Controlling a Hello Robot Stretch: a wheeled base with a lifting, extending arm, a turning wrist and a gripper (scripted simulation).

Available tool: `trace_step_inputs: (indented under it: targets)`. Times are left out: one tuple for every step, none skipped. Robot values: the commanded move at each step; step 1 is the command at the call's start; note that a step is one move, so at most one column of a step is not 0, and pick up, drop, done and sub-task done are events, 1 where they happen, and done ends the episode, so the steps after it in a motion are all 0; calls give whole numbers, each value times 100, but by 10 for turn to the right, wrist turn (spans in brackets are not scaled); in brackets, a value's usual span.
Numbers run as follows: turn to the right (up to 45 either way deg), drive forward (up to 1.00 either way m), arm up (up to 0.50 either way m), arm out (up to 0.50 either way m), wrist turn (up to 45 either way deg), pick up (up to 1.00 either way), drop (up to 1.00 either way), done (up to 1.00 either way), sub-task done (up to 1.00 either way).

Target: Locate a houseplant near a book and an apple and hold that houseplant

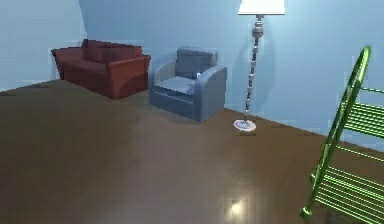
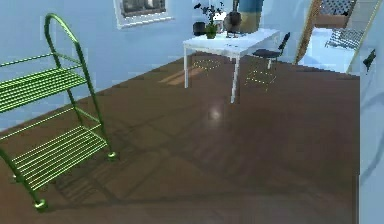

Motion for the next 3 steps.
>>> trace_step_inputs:
  targets:
    - [-450,0,0,0,0,0,0,0,0]
    - [-450,0,0,0,0,0,0,0,0]
    - [-60,0,0,0,0,0,0,0,0]
